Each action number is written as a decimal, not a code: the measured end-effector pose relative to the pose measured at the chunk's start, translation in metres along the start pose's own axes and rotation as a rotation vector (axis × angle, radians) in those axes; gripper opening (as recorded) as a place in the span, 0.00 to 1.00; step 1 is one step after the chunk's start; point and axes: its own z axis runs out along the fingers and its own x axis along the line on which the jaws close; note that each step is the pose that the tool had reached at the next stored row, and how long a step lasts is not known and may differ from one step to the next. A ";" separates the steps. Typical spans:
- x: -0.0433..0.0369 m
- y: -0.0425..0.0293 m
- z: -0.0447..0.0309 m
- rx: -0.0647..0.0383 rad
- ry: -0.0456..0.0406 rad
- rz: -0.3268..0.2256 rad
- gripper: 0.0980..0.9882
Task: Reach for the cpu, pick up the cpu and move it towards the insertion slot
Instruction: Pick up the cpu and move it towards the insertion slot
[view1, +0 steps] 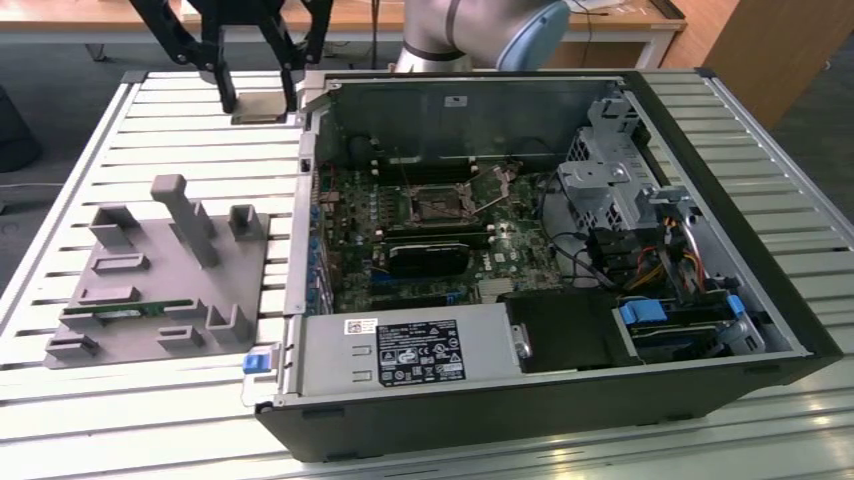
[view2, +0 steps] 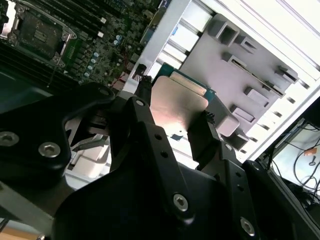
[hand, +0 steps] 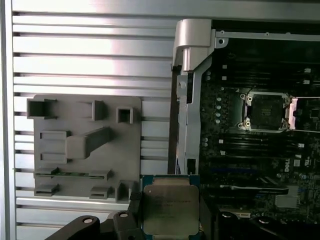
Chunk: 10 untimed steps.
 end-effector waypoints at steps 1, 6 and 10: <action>-0.0027 0.0001 -0.0001 0.000 0.0003 0.000 0.50; -0.0167 0.0008 -0.0005 0.000 0.0017 0.000 0.50; -0.0275 0.0017 -0.0007 0.000 0.0023 0.000 0.50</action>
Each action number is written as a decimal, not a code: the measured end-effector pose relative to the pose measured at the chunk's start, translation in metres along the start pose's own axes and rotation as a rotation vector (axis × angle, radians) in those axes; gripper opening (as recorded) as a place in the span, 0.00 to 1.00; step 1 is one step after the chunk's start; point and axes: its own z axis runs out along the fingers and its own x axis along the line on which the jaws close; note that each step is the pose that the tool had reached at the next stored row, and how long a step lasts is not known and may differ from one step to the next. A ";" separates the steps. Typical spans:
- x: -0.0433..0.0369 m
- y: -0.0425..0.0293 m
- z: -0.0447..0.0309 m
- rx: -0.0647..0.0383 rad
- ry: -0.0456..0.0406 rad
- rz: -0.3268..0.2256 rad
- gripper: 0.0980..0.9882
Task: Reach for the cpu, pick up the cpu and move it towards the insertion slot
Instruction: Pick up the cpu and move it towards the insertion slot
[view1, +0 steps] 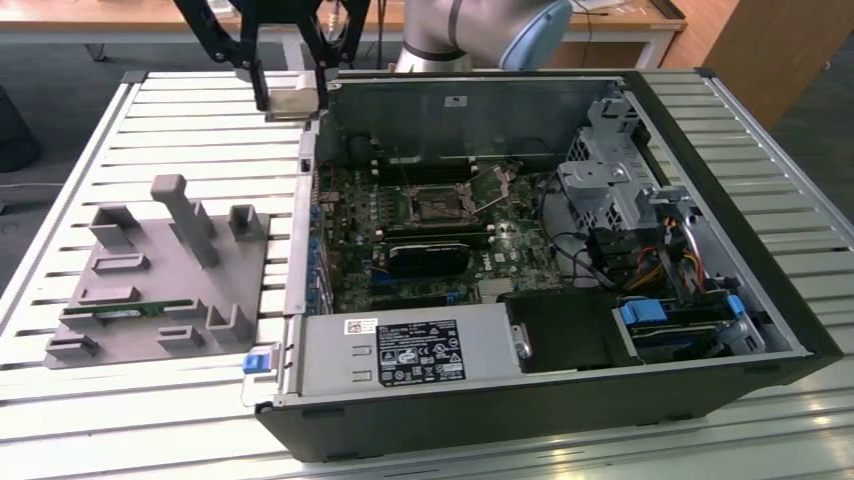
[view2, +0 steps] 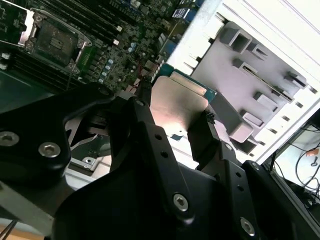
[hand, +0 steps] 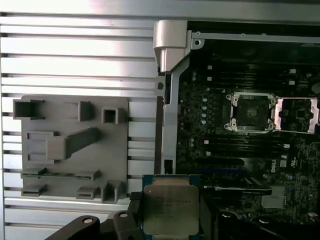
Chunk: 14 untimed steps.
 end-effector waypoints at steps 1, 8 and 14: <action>-0.0024 0.0003 -0.0001 0.000 0.0001 0.000 0.50; -0.0190 0.0033 -0.0007 0.001 0.0005 0.000 0.50; -0.0359 0.0053 -0.0012 0.001 0.0008 0.000 0.50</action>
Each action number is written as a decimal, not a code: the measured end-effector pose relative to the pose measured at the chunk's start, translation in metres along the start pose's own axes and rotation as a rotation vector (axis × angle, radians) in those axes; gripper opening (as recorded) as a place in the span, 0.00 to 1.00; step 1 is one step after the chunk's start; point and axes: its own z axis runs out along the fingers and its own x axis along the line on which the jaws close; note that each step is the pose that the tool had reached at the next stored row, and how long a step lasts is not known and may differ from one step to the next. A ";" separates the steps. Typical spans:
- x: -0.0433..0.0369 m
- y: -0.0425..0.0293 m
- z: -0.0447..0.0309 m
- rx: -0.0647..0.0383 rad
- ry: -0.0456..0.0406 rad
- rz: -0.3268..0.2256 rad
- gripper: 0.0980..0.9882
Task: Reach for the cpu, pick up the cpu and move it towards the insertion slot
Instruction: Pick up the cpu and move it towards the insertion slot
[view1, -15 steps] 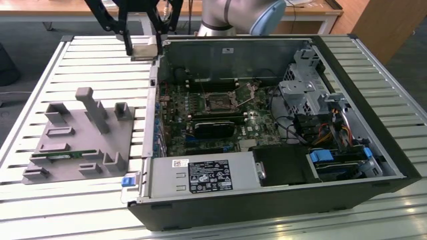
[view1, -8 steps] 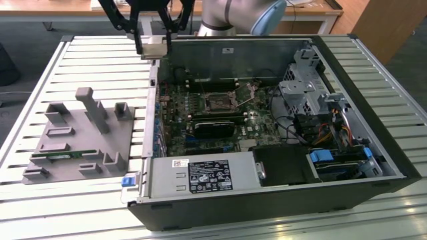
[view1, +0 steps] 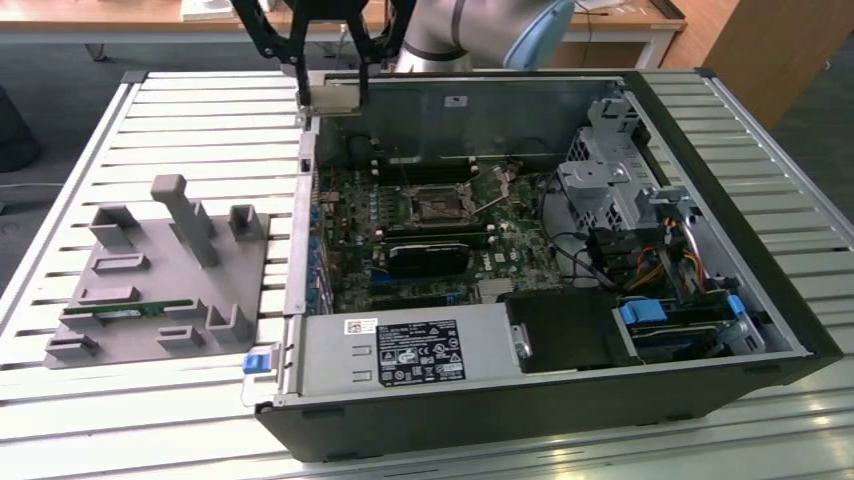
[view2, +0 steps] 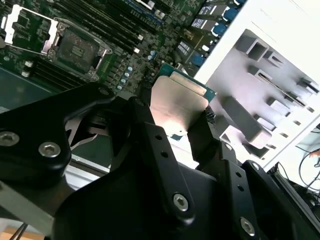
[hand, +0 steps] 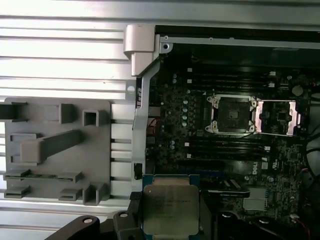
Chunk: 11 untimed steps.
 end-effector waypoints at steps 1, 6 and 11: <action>-0.0029 0.0004 -0.0001 0.000 0.0000 0.000 0.50; -0.0181 0.0021 -0.0005 0.000 0.0001 0.000 0.50; -0.0334 0.0044 -0.0009 0.000 0.0003 0.000 0.50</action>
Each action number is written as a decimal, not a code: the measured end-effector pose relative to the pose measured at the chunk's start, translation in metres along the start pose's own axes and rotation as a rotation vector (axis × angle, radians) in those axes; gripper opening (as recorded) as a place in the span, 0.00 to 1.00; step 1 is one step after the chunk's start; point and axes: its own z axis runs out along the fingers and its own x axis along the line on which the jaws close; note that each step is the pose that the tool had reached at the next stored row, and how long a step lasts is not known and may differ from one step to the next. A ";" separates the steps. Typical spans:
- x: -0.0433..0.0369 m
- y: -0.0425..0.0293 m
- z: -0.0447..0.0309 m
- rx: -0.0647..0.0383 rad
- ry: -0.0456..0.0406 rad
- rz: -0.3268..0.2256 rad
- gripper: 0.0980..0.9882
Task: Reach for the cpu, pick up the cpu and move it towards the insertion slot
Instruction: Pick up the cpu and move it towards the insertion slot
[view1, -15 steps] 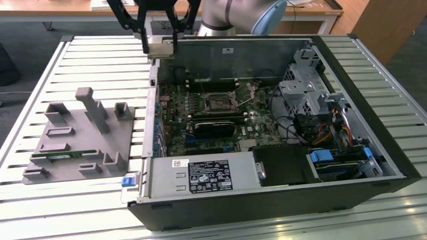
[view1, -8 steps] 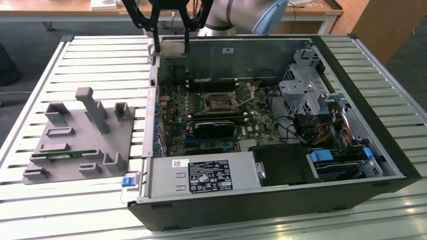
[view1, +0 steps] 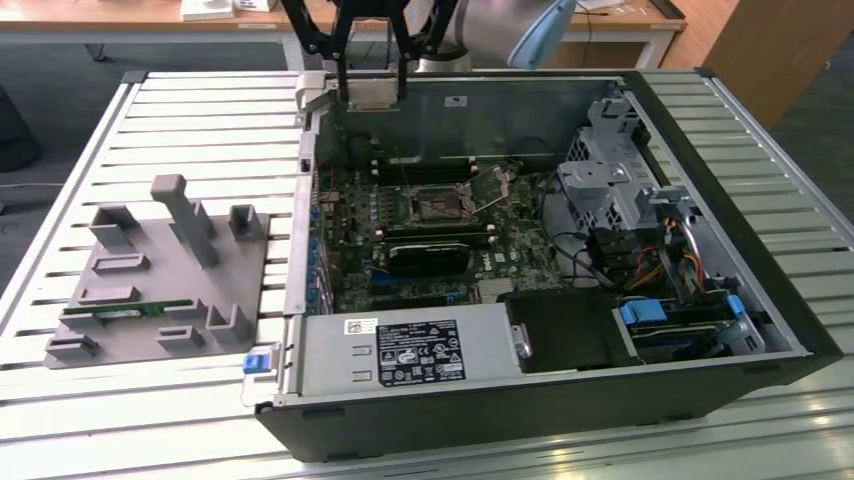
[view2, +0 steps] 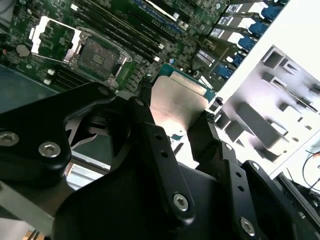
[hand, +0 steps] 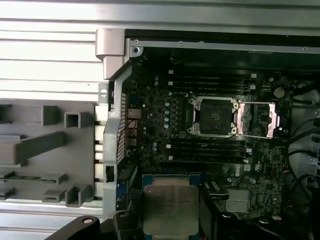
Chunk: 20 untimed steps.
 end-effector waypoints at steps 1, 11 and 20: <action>-0.0024 0.0013 -0.0001 0.000 -0.0001 0.000 0.50; -0.0141 0.0128 0.0001 -0.041 -0.0010 -0.003 0.50; -0.0244 0.0232 0.0023 -0.124 -0.0031 -0.010 0.50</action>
